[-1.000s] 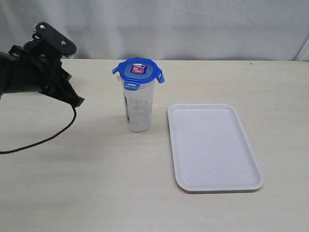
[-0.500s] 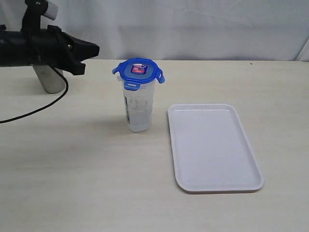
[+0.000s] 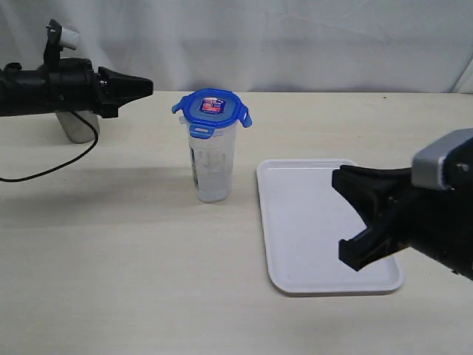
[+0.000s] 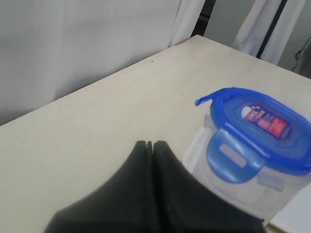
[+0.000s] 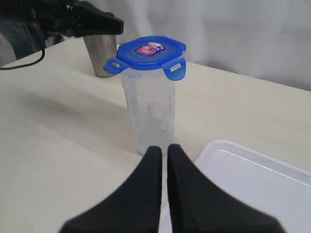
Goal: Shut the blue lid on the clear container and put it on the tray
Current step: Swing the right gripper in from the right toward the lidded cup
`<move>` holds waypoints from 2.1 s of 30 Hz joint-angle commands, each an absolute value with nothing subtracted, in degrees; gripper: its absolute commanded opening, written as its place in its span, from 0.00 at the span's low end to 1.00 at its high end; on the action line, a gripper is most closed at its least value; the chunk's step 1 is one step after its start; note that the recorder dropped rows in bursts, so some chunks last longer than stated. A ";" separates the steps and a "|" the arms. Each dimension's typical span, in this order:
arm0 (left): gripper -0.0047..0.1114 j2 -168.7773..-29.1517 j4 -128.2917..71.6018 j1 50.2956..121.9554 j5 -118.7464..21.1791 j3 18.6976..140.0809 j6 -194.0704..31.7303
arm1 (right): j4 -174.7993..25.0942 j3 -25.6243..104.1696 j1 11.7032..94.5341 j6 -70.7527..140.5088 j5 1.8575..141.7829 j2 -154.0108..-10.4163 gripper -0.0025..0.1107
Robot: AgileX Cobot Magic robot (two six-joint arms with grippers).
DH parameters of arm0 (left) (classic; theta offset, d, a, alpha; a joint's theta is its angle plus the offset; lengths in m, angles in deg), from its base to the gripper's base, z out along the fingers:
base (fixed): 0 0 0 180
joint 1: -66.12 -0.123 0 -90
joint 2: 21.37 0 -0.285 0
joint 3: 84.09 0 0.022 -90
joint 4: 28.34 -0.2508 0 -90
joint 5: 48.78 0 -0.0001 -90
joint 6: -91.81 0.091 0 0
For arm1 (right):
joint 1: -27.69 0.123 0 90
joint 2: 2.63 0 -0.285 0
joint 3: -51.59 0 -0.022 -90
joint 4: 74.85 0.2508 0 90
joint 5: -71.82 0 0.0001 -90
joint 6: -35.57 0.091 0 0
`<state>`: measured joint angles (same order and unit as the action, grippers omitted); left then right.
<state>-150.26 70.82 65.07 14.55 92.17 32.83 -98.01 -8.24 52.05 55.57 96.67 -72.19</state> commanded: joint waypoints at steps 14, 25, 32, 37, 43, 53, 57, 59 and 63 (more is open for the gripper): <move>0.04 -150.40 64.81 72.44 4.14 95.62 34.59 | -104.21 -2.96 52.48 55.74 97.62 -87.13 0.06; 0.04 -150.30 63.90 68.45 11.71 95.49 33.45 | -104.54 -1.07 52.48 57.37 92.52 -87.64 0.06; 0.04 -150.30 64.30 68.45 11.88 95.49 33.66 | -127.25 6.13 52.34 78.69 88.35 -91.50 0.06; 0.04 -150.30 68.12 68.86 9.97 95.49 34.60 | -148.23 13.40 50.16 98.10 94.51 -95.58 0.06; 0.04 -150.30 68.23 68.86 11.03 95.49 34.60 | -164.04 22.27 41.71 114.36 105.52 -102.67 0.06; 0.04 -150.30 66.18 68.86 11.77 95.49 34.34 | -159.72 23.22 39.99 103.16 109.22 -108.21 0.06; 0.04 -150.40 66.62 70.04 10.02 95.49 34.47 | -159.72 23.32 39.99 100.67 112.43 -108.34 0.06; 0.04 -150.40 66.79 71.62 6.48 95.49 34.47 | -159.72 23.40 39.99 100.67 112.66 -108.34 0.06; 0.04 -150.40 66.88 74.77 -0.78 95.49 34.47 | -159.46 23.63 39.99 100.82 113.29 -108.34 0.06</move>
<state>-150.32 66.15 72.90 3.11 95.41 32.83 -160.03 23.20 40.42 101.40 111.99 -108.28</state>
